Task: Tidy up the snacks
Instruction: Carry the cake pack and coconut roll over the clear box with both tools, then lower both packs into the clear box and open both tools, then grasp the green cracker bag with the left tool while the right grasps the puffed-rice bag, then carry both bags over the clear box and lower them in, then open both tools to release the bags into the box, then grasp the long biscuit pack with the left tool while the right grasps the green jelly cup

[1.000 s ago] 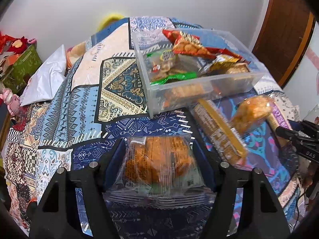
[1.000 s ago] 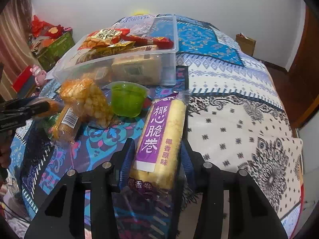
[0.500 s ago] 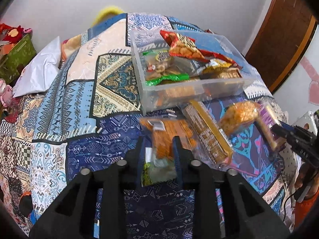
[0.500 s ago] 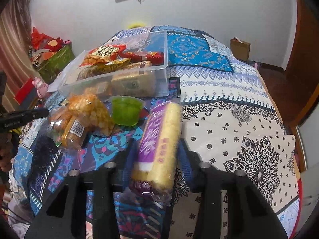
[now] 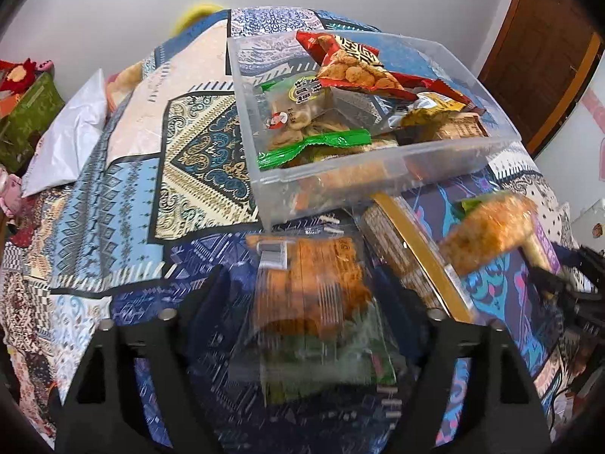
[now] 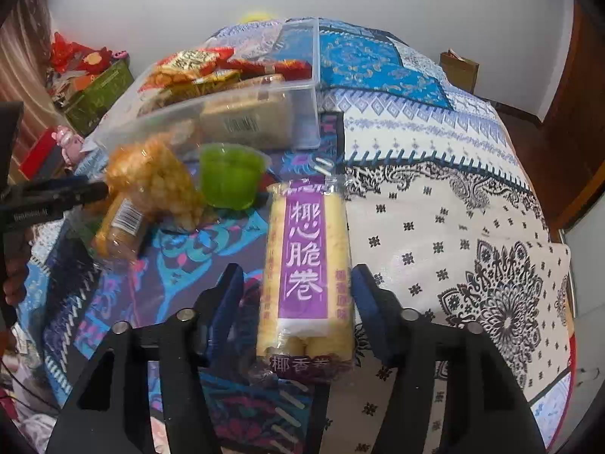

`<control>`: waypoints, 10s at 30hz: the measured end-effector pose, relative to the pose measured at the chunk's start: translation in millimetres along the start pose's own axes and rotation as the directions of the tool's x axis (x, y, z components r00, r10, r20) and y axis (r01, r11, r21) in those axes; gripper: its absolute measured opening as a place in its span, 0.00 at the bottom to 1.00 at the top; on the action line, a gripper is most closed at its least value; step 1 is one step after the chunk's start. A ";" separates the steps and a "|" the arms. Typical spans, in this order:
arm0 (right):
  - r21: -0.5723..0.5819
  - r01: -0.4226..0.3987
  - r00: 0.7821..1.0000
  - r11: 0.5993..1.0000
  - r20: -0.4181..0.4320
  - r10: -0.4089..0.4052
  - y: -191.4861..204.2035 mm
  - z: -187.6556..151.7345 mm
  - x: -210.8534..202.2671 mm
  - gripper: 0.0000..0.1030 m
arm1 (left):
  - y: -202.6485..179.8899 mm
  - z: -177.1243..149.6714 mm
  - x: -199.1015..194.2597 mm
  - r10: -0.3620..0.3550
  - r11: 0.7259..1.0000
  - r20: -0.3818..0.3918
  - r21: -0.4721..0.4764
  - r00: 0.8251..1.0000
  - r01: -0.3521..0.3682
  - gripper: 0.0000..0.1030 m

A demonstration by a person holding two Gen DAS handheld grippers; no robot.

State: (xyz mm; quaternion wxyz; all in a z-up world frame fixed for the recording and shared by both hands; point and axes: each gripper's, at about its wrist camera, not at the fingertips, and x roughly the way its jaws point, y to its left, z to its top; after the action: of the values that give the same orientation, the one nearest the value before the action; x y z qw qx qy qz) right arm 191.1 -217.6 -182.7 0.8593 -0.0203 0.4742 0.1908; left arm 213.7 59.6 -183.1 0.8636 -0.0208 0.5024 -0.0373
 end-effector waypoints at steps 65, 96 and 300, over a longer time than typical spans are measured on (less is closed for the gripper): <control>-0.115 -0.059 0.962 0.992 0.260 0.087 65.3 158.9 1.6 0.42 | 3.6 111.5 -18.1 0.033 0.994 0.230 -0.106 0.973 -0.009 0.64; -0.083 -0.047 0.992 0.995 0.109 0.056 55.1 174.0 52.1 0.60 | 1.5 133.9 26.3 0.017 0.995 0.133 -0.098 0.991 -0.004 0.67; -0.004 -0.155 0.986 0.988 0.054 0.155 36.0 50.1 24.3 0.45 | -73.8 -1.2 29.1 -0.108 0.994 0.012 -0.020 0.994 0.108 0.42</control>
State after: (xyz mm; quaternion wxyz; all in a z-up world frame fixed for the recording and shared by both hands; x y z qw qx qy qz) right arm 230.7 -165.9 -170.0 0.8543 0.0220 0.4509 0.2576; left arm 223.8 -16.4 -203.5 0.8628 -0.0571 0.4961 -0.0786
